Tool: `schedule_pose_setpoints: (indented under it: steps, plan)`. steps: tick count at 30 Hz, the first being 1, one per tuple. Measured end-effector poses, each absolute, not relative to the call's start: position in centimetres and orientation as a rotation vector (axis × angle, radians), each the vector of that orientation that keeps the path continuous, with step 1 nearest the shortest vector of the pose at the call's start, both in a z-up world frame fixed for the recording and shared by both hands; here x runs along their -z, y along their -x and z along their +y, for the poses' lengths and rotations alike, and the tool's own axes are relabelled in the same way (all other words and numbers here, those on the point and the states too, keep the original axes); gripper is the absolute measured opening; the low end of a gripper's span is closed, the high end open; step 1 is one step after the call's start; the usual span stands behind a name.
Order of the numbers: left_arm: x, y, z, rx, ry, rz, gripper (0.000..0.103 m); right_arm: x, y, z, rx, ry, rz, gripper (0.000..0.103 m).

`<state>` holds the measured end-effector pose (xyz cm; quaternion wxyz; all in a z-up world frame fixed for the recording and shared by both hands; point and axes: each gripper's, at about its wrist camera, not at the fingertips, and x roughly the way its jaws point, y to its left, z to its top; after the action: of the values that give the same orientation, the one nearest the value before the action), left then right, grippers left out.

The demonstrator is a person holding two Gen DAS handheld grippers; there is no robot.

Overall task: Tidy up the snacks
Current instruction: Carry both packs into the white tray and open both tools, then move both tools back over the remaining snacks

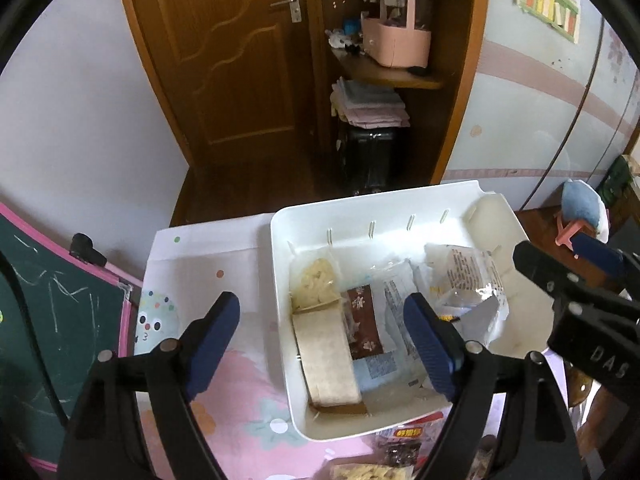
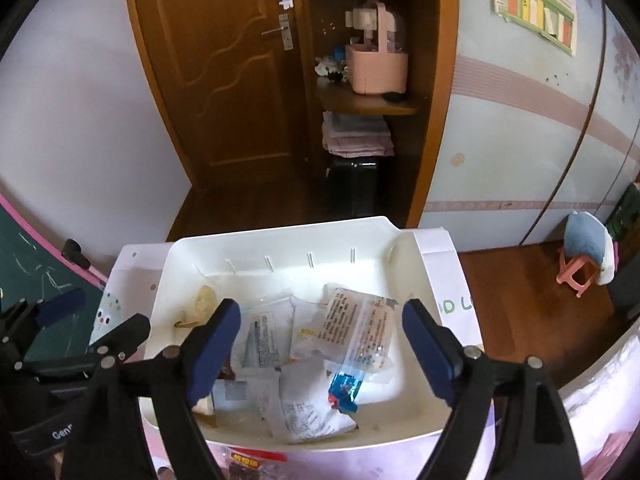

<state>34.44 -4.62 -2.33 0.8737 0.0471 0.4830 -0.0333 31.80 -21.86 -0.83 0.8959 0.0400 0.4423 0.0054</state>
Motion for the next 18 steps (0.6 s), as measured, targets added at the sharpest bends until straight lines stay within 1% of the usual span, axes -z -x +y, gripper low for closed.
schedule_pose_setpoints:
  steps: [7,13,18]
  plan:
    - [0.6,-31.0,-4.3,0.091,-0.092,0.997,0.084,-0.8,-29.5,-22.2,-0.014,-0.109,0.871,0.084]
    - [-1.5,-27.4,-4.1,0.106,-0.125,0.962,0.084,-3.4,-26.5,-22.3,-0.038,-0.127,0.86,0.084]
    - [-3.6,-24.1,-3.4,0.131,-0.11,0.932,0.084,-6.0,-22.5,-21.5,0.026,-0.036,0.78,0.084]
